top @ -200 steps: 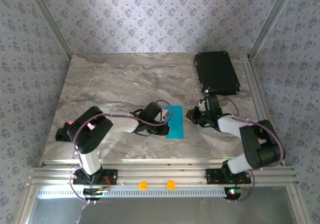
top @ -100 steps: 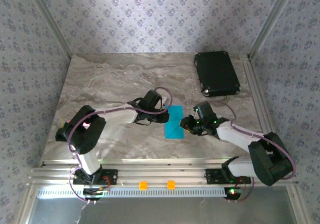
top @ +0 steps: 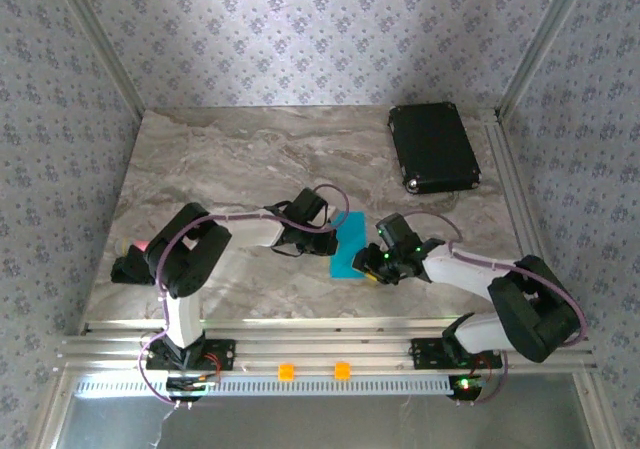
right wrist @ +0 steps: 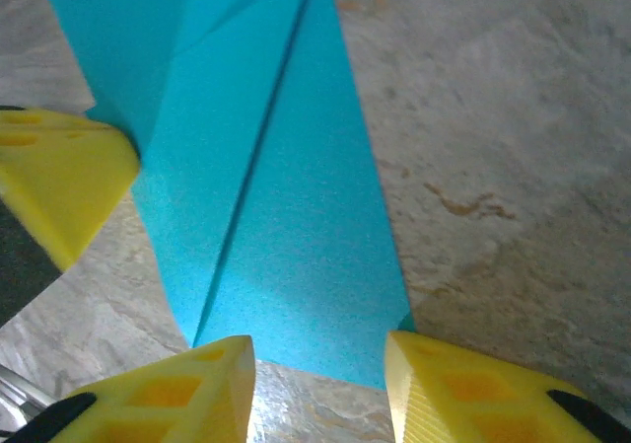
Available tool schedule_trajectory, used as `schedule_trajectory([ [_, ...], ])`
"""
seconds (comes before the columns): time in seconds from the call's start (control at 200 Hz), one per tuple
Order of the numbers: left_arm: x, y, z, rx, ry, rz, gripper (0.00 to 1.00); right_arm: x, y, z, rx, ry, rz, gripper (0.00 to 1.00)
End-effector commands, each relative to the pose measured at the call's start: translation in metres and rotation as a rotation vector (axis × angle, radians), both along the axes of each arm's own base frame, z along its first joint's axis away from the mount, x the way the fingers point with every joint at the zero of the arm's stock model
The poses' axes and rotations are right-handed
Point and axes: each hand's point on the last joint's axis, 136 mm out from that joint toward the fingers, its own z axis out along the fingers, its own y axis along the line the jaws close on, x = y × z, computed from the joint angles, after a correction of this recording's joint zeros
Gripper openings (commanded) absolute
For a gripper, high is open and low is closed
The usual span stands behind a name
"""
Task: Fold a paper plane with a square sheet of paper (pick it up from the middle)
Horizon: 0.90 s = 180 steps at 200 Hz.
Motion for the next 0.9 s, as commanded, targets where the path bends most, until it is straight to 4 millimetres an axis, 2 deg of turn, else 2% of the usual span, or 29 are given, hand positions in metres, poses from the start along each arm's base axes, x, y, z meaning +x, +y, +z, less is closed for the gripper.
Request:
schedule_trajectory([
  [0.0,-0.008,0.001,-0.007,0.003,0.019,-0.019,0.03,-0.002,-0.001,-0.005,-0.024,0.025,-0.017,0.45],
  [0.255,-0.011,0.004,-0.015,0.012,0.036,-0.011,0.02,0.016,0.016,0.005,0.031,-0.019,0.007,0.45],
  [0.475,-0.013,0.005,-0.018,0.015,0.041,-0.008,0.02,0.047,0.019,0.026,0.132,-0.117,-0.025,0.51],
  [0.635,-0.012,0.004,-0.018,0.017,0.042,-0.006,0.01,0.061,0.018,0.027,0.179,-0.137,-0.001,0.51],
  [0.895,-0.012,0.004,-0.019,0.019,0.046,-0.003,0.02,0.072,0.014,0.028,0.219,-0.159,0.057,0.47],
])
